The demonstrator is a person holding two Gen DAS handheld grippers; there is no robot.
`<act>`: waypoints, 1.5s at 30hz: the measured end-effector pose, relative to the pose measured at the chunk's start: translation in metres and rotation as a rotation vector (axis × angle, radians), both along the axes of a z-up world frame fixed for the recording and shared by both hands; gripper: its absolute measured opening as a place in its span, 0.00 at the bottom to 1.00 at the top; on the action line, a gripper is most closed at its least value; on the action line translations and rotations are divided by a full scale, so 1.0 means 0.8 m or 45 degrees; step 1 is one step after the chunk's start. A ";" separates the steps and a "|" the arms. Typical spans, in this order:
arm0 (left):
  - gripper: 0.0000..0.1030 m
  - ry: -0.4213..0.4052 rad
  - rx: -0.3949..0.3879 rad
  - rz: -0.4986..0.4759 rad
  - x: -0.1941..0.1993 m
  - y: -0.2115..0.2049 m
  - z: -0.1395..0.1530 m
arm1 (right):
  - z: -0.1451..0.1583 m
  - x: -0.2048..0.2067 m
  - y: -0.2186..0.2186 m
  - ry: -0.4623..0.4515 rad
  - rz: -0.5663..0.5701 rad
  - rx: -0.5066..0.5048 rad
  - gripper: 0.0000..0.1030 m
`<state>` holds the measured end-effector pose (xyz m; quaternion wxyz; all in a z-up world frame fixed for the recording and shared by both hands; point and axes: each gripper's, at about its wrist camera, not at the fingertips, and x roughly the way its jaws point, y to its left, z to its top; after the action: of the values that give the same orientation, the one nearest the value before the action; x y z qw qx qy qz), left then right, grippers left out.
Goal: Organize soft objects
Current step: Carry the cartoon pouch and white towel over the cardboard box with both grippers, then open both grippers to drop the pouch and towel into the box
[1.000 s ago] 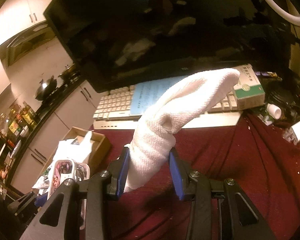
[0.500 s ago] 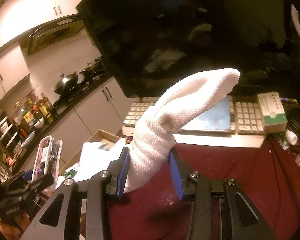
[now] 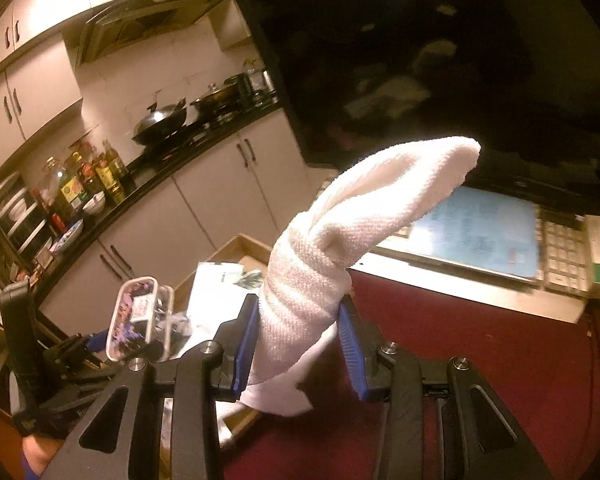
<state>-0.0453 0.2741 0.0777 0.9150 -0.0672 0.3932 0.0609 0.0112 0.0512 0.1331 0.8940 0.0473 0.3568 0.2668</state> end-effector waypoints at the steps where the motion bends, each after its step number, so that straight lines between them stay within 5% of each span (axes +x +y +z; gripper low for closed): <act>1: 0.70 0.002 0.001 -0.001 0.001 0.000 0.000 | 0.000 0.005 0.008 0.004 0.008 -0.005 0.41; 29: 0.70 0.035 0.007 -0.013 0.011 0.008 -0.016 | -0.115 0.116 0.179 0.364 0.285 -0.083 0.42; 37: 0.71 0.031 0.012 0.007 0.003 0.006 -0.016 | -0.105 0.107 0.185 0.332 0.275 -0.095 0.47; 45: 0.82 -0.013 0.014 0.031 -0.014 0.003 -0.007 | -0.072 0.083 0.162 0.251 0.263 -0.043 0.66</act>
<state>-0.0568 0.2763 0.0719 0.9165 -0.0673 0.3875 0.0737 0.0772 0.1810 0.0756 0.8232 0.0211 0.4502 0.3453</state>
